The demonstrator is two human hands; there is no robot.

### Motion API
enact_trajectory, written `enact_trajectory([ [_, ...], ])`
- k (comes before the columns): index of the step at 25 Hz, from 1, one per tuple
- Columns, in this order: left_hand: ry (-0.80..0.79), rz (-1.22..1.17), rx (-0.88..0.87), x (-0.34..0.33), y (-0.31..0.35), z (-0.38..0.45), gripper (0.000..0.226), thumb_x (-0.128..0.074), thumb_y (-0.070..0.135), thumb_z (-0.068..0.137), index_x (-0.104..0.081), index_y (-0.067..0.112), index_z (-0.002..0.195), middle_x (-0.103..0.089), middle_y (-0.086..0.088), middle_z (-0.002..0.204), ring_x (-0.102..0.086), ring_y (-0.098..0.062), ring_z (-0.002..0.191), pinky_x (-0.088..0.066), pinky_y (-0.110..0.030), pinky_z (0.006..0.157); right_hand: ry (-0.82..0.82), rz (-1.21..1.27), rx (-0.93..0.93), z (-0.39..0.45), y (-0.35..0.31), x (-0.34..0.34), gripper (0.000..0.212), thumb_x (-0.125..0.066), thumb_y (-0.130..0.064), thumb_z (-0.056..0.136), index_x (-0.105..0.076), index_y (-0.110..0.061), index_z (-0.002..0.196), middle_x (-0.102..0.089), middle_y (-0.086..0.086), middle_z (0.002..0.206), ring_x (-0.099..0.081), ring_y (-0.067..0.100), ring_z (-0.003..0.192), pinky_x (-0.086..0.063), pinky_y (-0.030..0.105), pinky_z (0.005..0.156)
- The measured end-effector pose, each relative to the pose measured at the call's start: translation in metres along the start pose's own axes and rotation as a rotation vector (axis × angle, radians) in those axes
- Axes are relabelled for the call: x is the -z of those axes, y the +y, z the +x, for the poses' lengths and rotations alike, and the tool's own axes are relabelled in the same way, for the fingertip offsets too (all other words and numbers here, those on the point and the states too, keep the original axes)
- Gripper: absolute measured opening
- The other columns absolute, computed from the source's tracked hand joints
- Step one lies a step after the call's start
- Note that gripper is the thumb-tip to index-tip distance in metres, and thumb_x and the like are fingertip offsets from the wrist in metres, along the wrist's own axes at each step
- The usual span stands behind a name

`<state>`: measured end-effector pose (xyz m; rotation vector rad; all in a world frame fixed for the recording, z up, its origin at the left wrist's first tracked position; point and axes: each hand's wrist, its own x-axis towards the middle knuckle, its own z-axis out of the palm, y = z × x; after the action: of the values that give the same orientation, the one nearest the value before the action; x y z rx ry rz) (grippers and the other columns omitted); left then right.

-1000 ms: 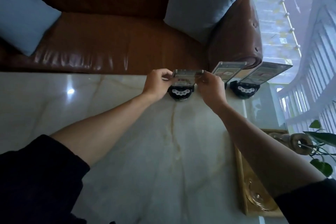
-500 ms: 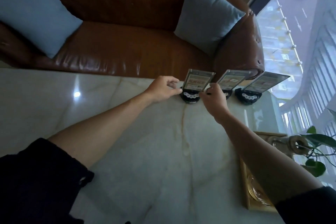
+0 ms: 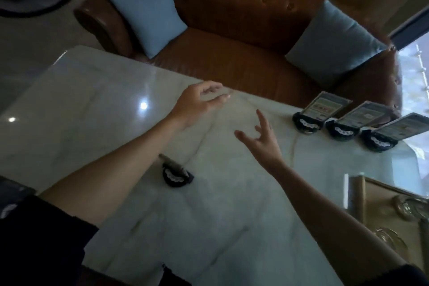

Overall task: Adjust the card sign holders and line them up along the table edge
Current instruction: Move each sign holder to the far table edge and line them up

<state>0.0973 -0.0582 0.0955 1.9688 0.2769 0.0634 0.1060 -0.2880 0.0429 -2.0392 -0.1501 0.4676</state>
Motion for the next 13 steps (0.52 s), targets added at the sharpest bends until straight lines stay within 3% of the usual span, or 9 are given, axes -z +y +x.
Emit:
enact_trajectory([
  [6,0.162,-0.143,0.109,0.088,-0.077,-0.061,0.034,-0.066,0.055,0.072,-0.069,0.036,0.101,-0.072,0.013,0.106,-0.066,-0.007,0.106,-0.048,-0.022,0.088,-0.226,-0.058,0.026,-0.038,0.002,-0.099,0.111,-0.074,-0.075,0.063,-0.020,-0.042,0.154,-0.020,-0.004,0.163,-0.026,0.018,0.148,-0.032,0.051,0.118],
  [10,0.022,-0.238,0.178,0.094,-0.128,-0.096,0.041,-0.059,0.031,0.078,-0.062,0.027,0.118,-0.068,0.000,0.120,-0.065,-0.015,0.112,-0.048,-0.016,0.079,-0.257,-0.172,0.048,-0.057,0.019,-0.138,0.108,-0.075,-0.069,0.066,-0.018,-0.040,0.154,-0.023,-0.004,0.161,-0.031,0.018,0.146,-0.035,0.045,0.116],
  [13,-0.084,-0.227,0.242,0.076,-0.157,-0.117,0.048,-0.065,0.018,0.071,-0.063,0.022,0.119,-0.068,-0.004,0.121,-0.064,-0.018,0.115,-0.049,-0.028,0.097,-0.221,-0.191,0.055,-0.063,0.028,-0.158,0.089,-0.078,-0.046,0.076,-0.032,-0.028,0.150,-0.042,0.001,0.151,-0.046,0.020,0.134,-0.043,0.041,0.108],
])
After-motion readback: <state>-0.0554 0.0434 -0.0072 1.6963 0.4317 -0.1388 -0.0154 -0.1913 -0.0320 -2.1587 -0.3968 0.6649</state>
